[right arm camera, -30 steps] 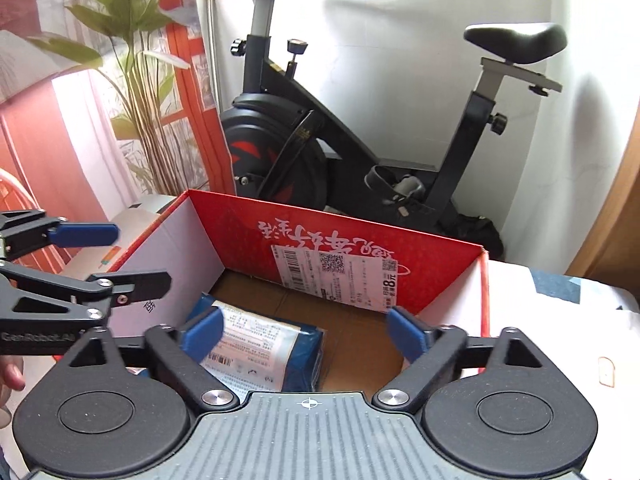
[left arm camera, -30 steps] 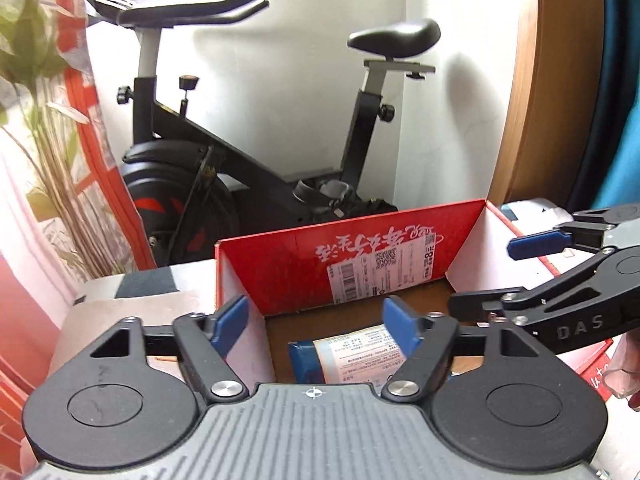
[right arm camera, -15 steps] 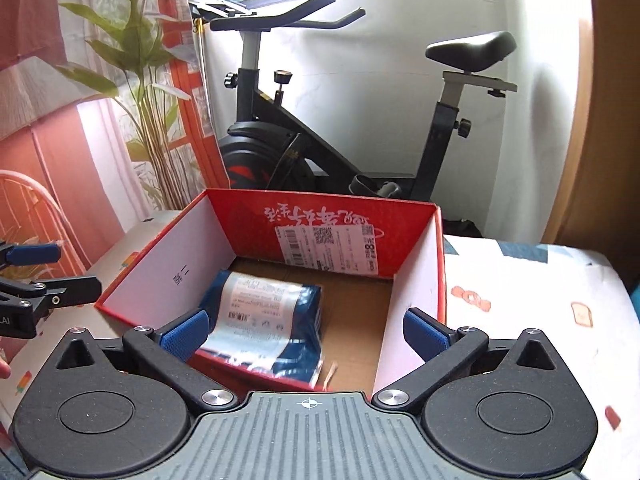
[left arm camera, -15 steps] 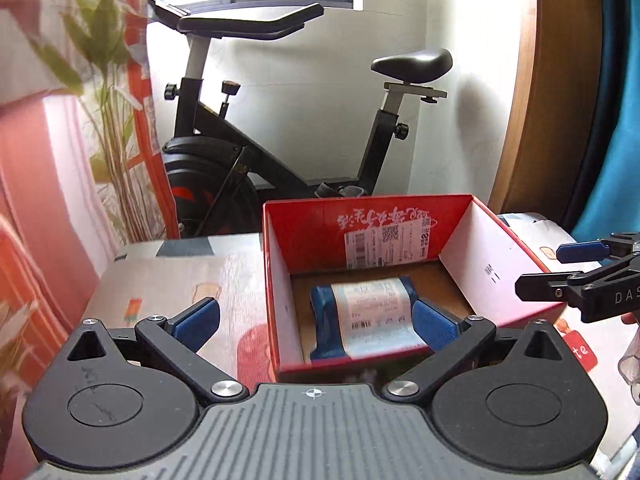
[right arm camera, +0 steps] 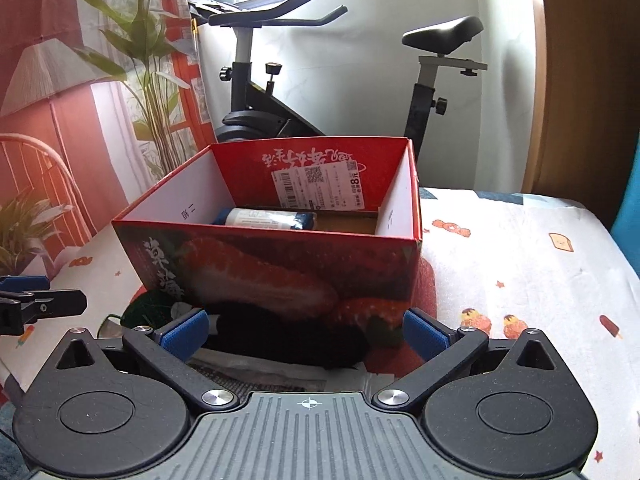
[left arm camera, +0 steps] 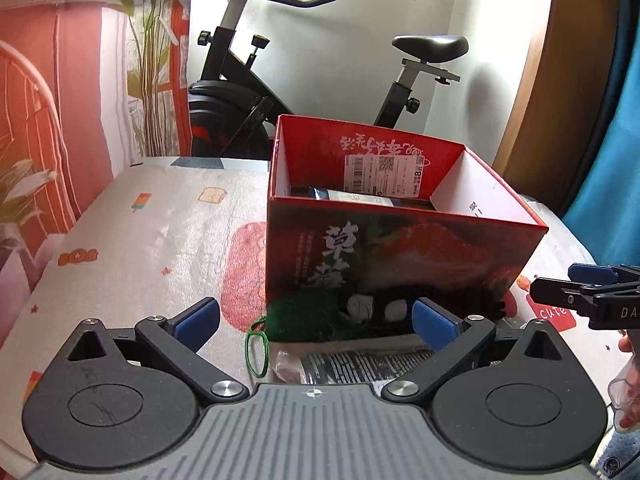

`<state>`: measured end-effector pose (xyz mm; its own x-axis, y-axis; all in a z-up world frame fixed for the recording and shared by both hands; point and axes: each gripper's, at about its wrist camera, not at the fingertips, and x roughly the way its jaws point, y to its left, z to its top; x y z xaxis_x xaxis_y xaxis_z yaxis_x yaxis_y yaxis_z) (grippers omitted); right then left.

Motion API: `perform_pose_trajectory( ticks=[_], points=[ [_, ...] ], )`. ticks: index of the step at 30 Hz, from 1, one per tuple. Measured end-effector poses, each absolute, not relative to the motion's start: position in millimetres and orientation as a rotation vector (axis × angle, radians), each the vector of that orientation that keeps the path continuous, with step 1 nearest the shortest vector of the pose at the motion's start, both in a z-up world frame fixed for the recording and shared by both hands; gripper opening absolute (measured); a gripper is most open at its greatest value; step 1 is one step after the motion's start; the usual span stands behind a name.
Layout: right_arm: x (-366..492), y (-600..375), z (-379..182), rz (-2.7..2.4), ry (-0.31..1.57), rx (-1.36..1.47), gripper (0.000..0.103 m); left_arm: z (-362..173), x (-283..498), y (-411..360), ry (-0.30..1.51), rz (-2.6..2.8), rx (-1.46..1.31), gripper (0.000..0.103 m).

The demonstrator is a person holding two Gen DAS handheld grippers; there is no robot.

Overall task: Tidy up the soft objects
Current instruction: 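Move the left tool back and lower it onto the clear plastic bag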

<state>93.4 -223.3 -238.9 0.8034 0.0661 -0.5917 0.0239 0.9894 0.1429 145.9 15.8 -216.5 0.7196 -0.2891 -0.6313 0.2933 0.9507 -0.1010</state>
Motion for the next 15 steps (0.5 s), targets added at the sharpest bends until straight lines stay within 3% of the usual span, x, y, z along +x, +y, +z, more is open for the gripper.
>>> perform_pose_trajectory(
  ticks=[15],
  points=[
    [55,-203,-291,0.028,0.648,0.192,0.103,-248,118,15,0.736,-0.306,-0.028,0.103]
  ],
)
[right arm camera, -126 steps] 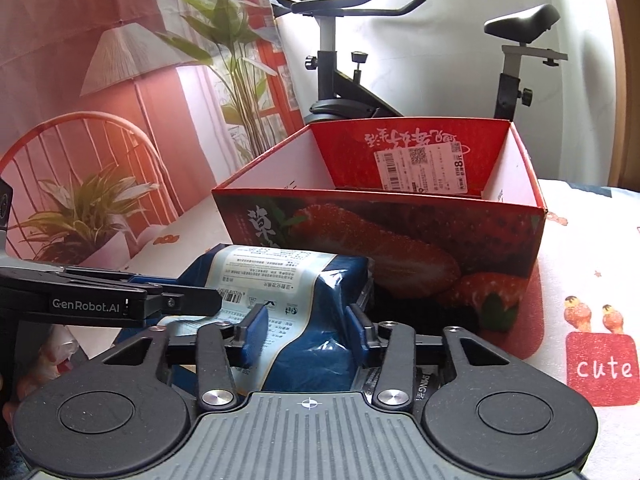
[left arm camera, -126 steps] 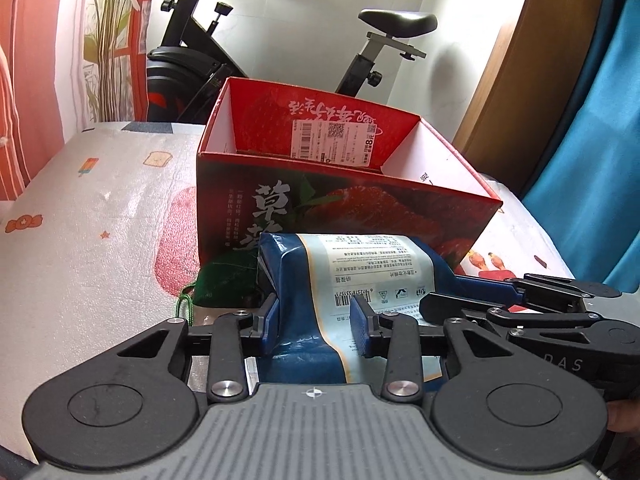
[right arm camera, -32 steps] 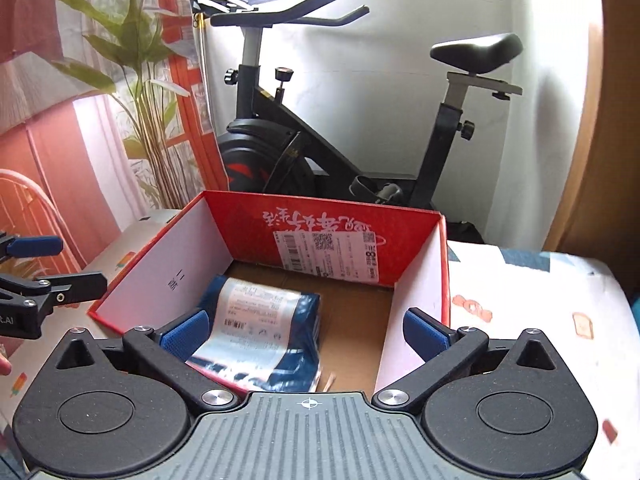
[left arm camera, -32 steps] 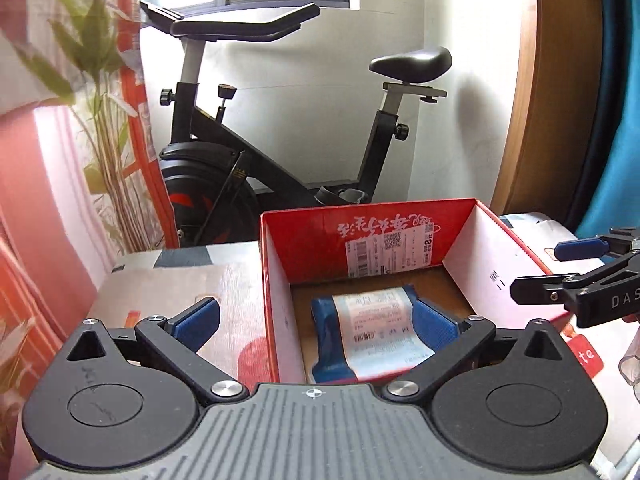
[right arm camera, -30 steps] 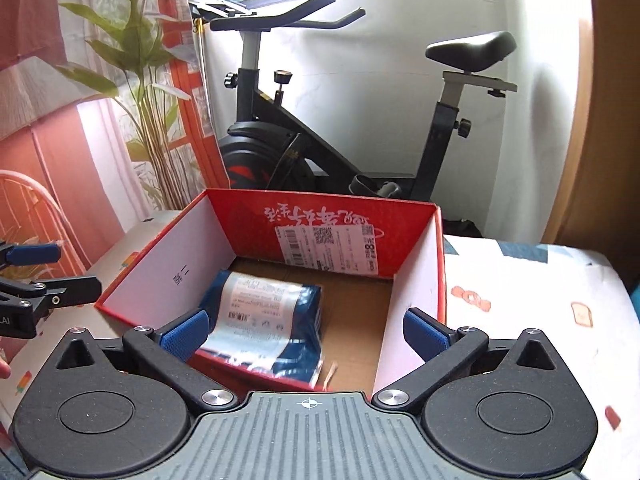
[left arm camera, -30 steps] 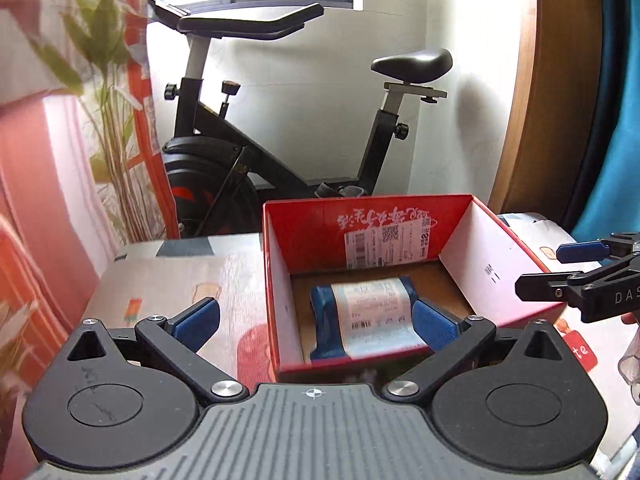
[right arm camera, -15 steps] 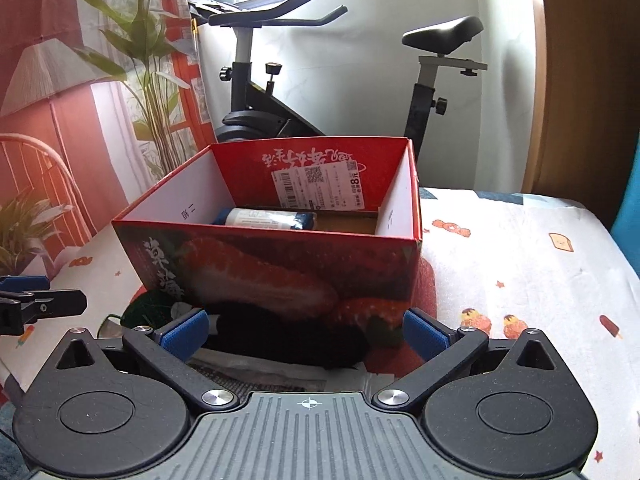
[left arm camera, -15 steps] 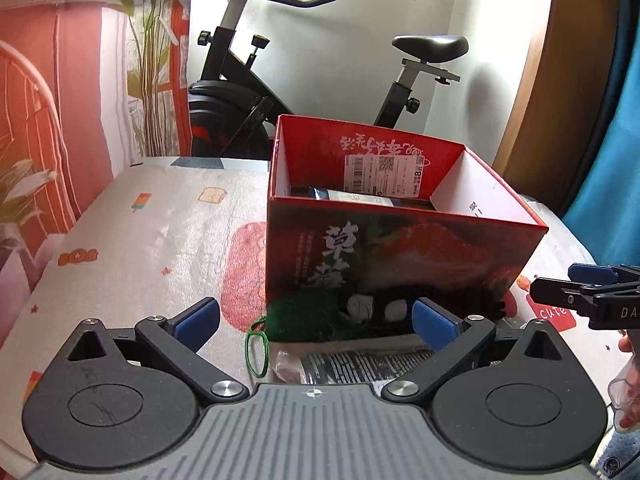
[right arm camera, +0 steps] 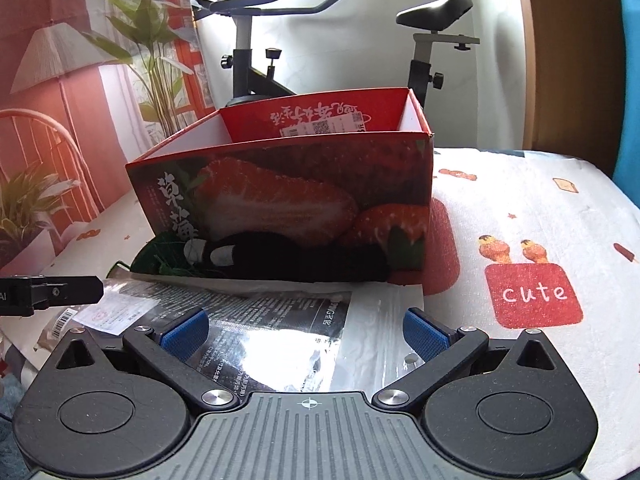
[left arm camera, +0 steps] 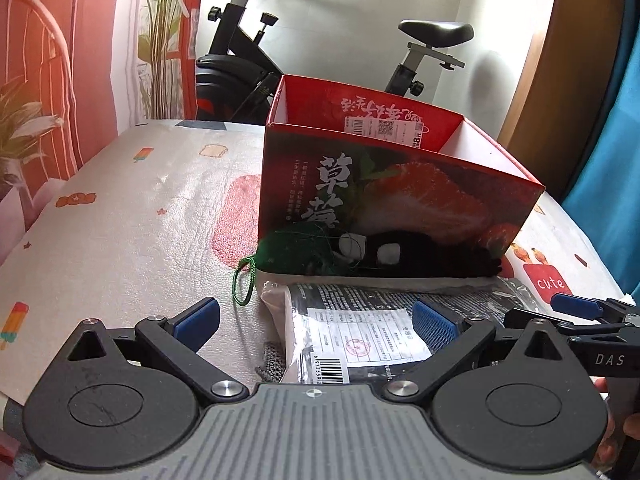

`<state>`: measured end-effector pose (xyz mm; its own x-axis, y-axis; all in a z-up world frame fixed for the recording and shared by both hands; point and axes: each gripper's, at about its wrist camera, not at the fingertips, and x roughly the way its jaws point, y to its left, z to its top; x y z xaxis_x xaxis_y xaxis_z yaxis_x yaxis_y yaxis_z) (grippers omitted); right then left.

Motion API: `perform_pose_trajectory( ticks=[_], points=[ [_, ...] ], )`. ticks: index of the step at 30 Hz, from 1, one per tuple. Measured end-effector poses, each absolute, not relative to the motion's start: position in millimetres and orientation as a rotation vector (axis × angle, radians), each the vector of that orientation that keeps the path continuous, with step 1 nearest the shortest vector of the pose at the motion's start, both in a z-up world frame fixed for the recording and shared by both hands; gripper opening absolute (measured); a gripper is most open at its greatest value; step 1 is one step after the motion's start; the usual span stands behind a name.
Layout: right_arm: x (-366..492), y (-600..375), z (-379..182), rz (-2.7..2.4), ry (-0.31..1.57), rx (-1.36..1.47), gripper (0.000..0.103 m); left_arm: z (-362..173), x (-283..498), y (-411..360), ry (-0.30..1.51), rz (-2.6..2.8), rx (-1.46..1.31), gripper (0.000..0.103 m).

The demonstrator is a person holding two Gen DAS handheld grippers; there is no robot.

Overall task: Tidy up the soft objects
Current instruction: 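Move the left tool back and lower it onto the clear plastic bag, then grasp the clear bag with the left tool while the right tool grips its other edge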

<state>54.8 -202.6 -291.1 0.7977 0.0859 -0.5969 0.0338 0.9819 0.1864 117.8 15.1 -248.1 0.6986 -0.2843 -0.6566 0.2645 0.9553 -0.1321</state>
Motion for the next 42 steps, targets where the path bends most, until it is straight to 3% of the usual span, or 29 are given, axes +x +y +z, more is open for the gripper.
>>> perform_pose_trajectory(
  ticks=[15,19,23,26,36,42],
  points=[
    [57,-208,-299,0.008,0.675,0.219,0.103,-261,120,17,0.788,-0.282,-0.051,0.099],
    [55,-213,-298,-0.021,0.672,0.214,0.103,-260,119,15,0.783,-0.299,-0.042,0.091],
    [57,-224,-303,-0.009,0.686,0.293,0.103,-262,117,10,0.785,-0.317,-0.008,0.069],
    [58,-227,-310,0.007,0.703,0.337,0.103,-263,116,7,0.791,-0.340,-0.007,0.060],
    [59,-221,-304,0.057,0.676,0.272,0.101,-270,120,11,0.831,-0.359,-0.050,0.059],
    [60,-217,-301,0.097,0.688,0.253,0.094,-272,121,10,0.842,-0.366,-0.056,0.059]
  ],
)
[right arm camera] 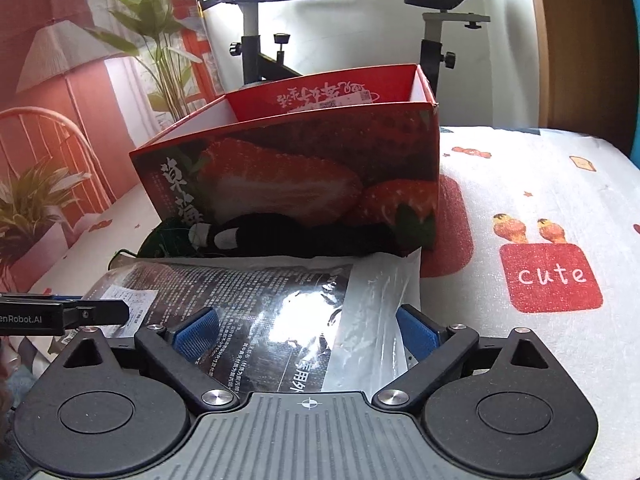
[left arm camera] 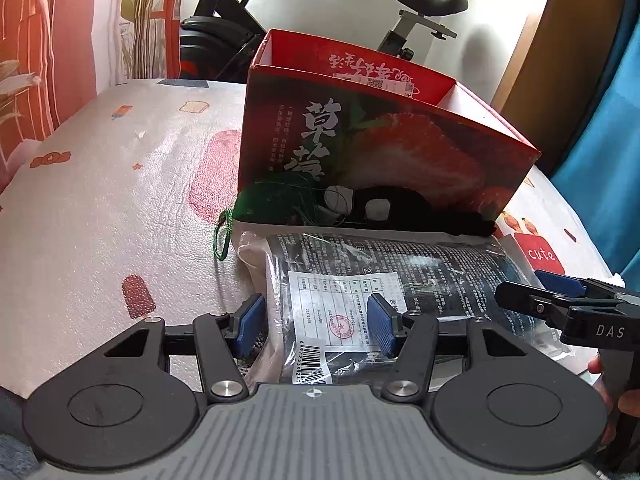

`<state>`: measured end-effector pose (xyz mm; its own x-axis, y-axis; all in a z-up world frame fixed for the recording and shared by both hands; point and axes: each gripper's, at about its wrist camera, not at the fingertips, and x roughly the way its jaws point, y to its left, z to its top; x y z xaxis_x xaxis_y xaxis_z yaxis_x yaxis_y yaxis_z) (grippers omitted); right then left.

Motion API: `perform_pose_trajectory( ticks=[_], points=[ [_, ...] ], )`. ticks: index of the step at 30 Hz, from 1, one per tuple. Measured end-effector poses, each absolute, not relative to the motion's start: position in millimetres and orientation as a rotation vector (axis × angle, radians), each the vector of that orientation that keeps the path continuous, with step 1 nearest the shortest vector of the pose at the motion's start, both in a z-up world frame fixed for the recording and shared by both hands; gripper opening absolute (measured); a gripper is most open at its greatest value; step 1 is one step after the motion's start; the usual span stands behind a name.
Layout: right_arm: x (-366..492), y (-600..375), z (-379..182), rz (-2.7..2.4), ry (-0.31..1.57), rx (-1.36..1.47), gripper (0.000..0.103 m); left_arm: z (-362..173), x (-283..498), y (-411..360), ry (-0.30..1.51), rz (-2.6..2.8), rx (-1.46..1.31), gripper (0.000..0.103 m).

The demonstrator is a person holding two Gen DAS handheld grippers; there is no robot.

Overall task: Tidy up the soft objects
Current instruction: 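Grasp the clear bag with the left tool while the right tool grips its other edge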

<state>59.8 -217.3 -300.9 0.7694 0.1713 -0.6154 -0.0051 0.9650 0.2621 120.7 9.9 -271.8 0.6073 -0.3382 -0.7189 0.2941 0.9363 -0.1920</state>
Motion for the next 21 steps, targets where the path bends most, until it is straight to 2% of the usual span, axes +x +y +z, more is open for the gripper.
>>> perform_pose_trajectory(
  ticks=[13,15,21],
  points=[
    [63,-257,-316,0.023,0.707,0.485,0.090,-274,121,10,0.851,-0.366,-0.061,0.059],
    [65,-259,-319,0.063,0.715,0.519,0.086,-274,121,10,0.852,-0.366,-0.063,0.059],
    [65,-226,-305,0.098,0.707,0.274,0.080,-276,122,10,0.859,-0.369,-0.071,0.059]
  ],
)
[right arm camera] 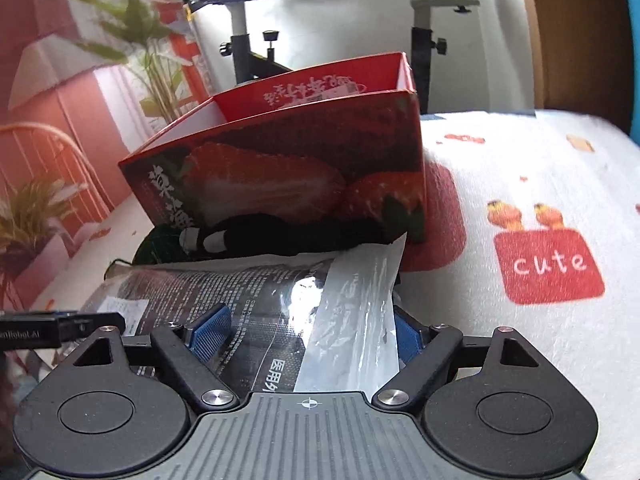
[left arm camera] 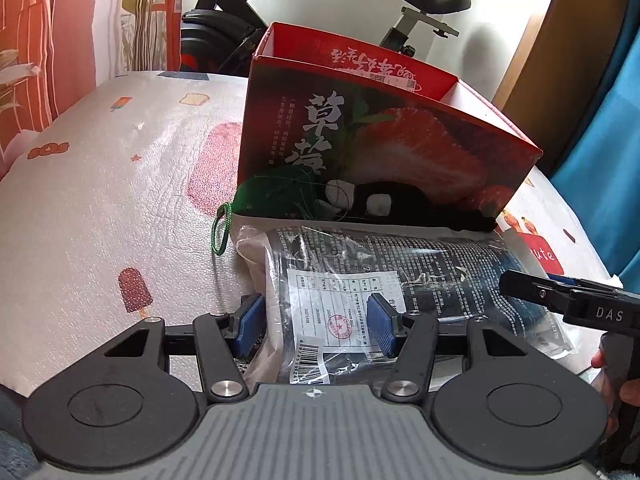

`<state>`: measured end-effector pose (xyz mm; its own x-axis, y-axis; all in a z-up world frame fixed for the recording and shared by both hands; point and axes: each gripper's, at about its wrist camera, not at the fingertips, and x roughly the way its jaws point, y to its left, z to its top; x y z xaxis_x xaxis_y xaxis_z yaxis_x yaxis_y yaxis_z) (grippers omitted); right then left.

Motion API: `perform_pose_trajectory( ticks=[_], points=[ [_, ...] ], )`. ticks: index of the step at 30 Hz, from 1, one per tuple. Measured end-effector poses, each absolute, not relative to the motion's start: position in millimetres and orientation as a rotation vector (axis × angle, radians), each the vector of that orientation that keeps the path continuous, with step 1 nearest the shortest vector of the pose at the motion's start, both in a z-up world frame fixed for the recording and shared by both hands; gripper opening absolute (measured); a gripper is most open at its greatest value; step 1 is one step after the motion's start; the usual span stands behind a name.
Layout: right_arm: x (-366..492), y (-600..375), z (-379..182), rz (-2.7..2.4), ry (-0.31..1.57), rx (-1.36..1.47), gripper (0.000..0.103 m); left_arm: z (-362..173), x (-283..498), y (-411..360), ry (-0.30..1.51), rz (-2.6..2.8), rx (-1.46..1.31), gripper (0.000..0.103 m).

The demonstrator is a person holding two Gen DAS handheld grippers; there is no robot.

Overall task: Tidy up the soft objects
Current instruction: 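Grasp the clear bag with the left tool while the right tool grips its other edge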

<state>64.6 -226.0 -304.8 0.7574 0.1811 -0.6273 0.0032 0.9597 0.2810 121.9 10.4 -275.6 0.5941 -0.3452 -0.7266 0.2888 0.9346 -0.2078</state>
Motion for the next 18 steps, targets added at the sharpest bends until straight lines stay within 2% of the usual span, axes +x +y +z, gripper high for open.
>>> perform_pose_trajectory(
  ticks=[5,6,9,18],
  points=[
    [69,-245,-314,0.150,0.761,0.442,0.069,-277,123,10,0.866,-0.376,-0.072,0.060],
    [70,-245,-314,0.159,0.759,0.445,0.064,-277,123,10,0.868,-0.377,-0.075,0.060],
    [71,-241,-312,0.177,0.752,0.388,0.057,-277,126,13,0.876,-0.385,-0.089,0.060],
    [75,-237,-306,0.219,0.780,0.246,0.056,-276,146,22,0.975,-0.475,-0.133,0.061]
  ],
)
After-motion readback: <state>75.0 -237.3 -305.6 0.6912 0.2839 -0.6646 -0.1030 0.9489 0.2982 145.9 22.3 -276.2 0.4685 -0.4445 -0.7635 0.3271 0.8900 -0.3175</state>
